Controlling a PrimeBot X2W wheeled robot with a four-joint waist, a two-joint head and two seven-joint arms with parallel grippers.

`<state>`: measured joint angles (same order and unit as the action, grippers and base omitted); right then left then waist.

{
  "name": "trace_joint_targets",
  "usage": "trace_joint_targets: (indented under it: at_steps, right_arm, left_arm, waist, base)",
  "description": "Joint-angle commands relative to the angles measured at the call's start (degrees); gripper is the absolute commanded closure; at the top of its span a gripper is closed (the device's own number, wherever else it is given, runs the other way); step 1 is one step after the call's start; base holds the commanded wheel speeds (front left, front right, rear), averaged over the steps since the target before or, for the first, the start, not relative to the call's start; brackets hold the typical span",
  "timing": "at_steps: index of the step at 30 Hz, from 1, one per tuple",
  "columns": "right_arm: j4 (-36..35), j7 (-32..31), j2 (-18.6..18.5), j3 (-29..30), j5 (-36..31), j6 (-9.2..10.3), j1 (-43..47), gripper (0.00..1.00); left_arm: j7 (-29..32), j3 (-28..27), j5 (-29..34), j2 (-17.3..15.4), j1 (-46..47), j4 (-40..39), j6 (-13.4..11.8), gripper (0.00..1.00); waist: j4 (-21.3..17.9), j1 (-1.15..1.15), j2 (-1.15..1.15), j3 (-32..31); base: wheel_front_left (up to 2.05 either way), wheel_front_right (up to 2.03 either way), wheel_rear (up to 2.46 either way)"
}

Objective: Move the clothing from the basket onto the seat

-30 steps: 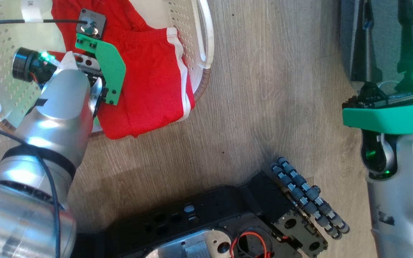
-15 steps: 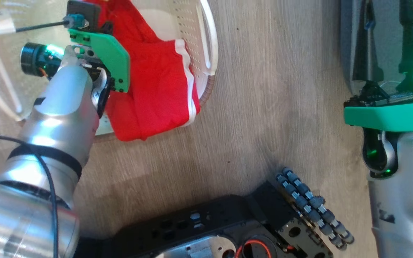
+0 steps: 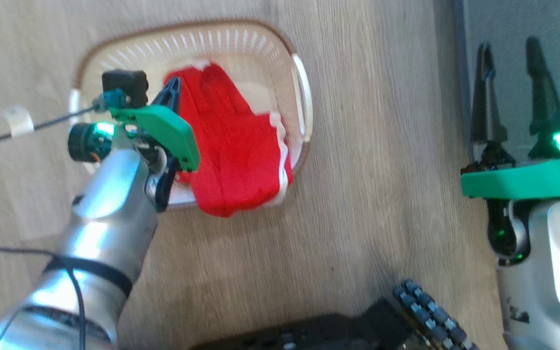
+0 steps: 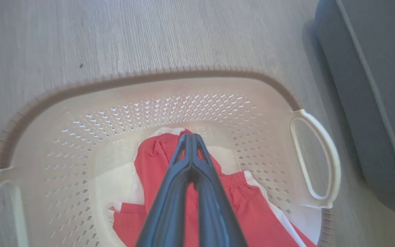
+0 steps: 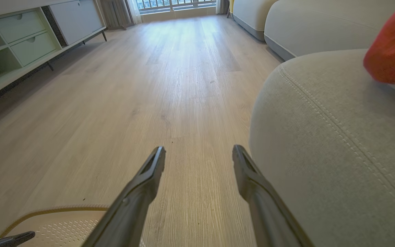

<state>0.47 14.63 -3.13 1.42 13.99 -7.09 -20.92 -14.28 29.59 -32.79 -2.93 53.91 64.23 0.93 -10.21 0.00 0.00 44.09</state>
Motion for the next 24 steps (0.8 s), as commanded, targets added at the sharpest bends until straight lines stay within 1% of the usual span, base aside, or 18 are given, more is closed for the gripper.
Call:
trace_joint_targets:
  at_steps: [1, 3, 4, 8, 10, 13, 14, 15, 16, 17, 19, 21, 24]
  right_arm:
    - [-1.0, 0.4, 0.2, -0.8, -0.7, -0.40, 2.7, 0.00]
    - [-0.3, 0.4, 0.2, -0.8, -1.0, -0.40, 3.7, 0.00]
    - [0.3, 0.4, 0.2, -0.9, -1.5, -0.40, 4.8, 0.00]
    - [1.7, 0.4, 0.2, -0.9, -2.5, -0.40, 7.1, 0.00]
    - [2.2, 0.4, 0.2, -0.8, -2.9, -0.40, 8.2, 0.00]
    - [3.2, 0.4, 0.2, -0.7, -3.5, -0.40, 9.8, 0.00]
    - [3.5, 0.4, 0.2, -0.7, -3.7, -0.40, 10.3, 0.00]
    - [3.7, 0.4, 0.2, -0.6, -3.8, -0.40, 10.7, 0.00]
    - [4.0, 0.4, 0.2, -0.6, -3.9, -0.40, 11.2, 0.00]
    - [4.3, 0.4, 0.2, -0.6, -4.0, -0.40, 11.7, 0.00]
    - [4.6, 0.4, 0.2, -0.6, -4.1, -0.40, 12.6, 0.00]
    - [5.0, 0.4, 0.2, -0.5, -4.2, -0.40, 13.5, 0.00]
    - [5.3, 0.4, 0.2, -0.6, -4.3, -0.40, 14.4, 0.00]
  left_arm:
    - [-0.7, -2.3, 0.5, -1.7, -4.0, -4.6, -0.9, 1.00]
    - [-0.7, -4.0, 1.1, -2.5, -7.5, -9.0, -1.7, 1.00]
    - [-0.7, -5.7, 2.1, -3.4, -11.1, -13.4, -2.8, 1.00]
    - [-0.7, -9.0, 4.7, -4.7, -17.9, -22.2, -4.4, 1.00]
    - [-0.7, -10.8, 6.2, -5.1, -21.1, -26.9, -5.2, 1.00]
    - [-0.7, -12.9, 7.7, -4.9, -25.9, -32.2, -5.7, 1.00]
    - [-0.7, -13.3, 8.3, -4.9, -27.3, -33.6, -5.8, 0.89]
    - [-0.7, -13.8, 8.9, -4.8, -28.6, -35.0, -5.8, 0.68]
    - [-0.7, -14.3, 9.5, -4.8, -30.0, -36.5, -6.0, 0.57]
    - [-0.7, -14.7, 10.1, -4.7, -31.3, -37.8, -6.1, 0.50]
    - [-0.7, -15.7, 10.9, -4.6, -33.9, -40.4, -6.1, 0.18]
    - [-0.7, -16.6, 12.1, -4.7, -36.2, -42.8, -6.1, 0.00]
    - [-0.7, -17.7, 13.1, -4.8, -38.4, -45.0, -6.0, 0.00]
  waist:
    - [2.3, 0.00, 0.00, -6.6]
    - [2.9, 0.00, 0.00, -9.9]
    - [3.4, 0.00, 0.00, -13.0]
    - [4.7, 0.00, 0.00, -18.8]
    - [5.3, 0.00, 0.00, -21.3]
    - [6.3, 0.00, 0.00, -25.3]
    - [6.5, 0.00, 0.00, -26.3]
    - [6.8, 0.00, 0.00, -27.6]
    - [6.9, 0.00, 0.00, -28.6]
    - [7.2, 0.00, 0.00, -29.8]
    - [7.7, 0.00, 0.00, -31.5]
    - [8.2, 0.00, 0.00, -33.3]
    - [8.6, 0.00, 0.00, -34.9]
  base:
    - [0.00, 0.00, 0.00]
    - [0.00, 0.00, 0.00]
    - [0.00, 0.00, 0.00]
    - [0.00, 0.00, 0.00]
    - [0.00, 0.00, 0.00]
    - [0.00, 0.00, 0.00]
    - [0.00, 0.00, 0.00]
    - [0.00, 0.00, 0.00]
    - [0.00, 0.00, 0.00]
    - [0.00, 0.00, 0.00]
    - [0.00, 0.00, 0.00]
    - [0.00, 0.00, 0.00]
    - [0.00, 0.00, 0.00]
